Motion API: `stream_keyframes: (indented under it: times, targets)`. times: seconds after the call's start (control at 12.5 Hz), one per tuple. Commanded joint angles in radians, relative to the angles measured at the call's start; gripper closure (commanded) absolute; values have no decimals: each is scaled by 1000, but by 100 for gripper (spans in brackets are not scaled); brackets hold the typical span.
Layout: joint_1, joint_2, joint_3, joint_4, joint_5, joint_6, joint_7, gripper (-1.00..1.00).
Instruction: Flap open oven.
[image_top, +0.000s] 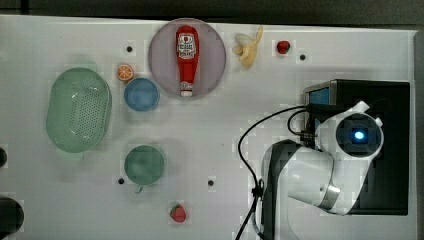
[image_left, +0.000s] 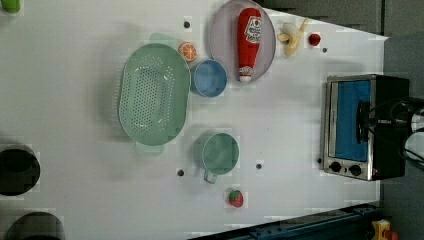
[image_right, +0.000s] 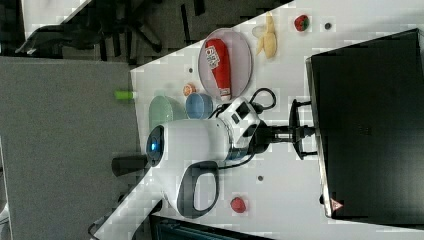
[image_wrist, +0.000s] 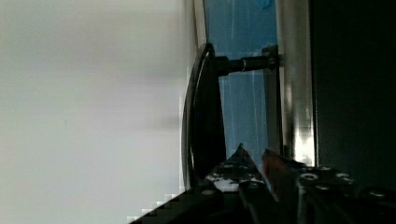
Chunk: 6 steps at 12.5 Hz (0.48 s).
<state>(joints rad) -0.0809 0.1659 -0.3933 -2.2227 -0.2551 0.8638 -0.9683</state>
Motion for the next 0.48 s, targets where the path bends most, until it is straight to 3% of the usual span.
stream_keyframes:
  times: [0.08, 0.48]
  targets:
    - [54, 2, 24, 1, -126, -27, 105, 65]
    - [97, 24, 72, 0, -283, -85, 333, 65]
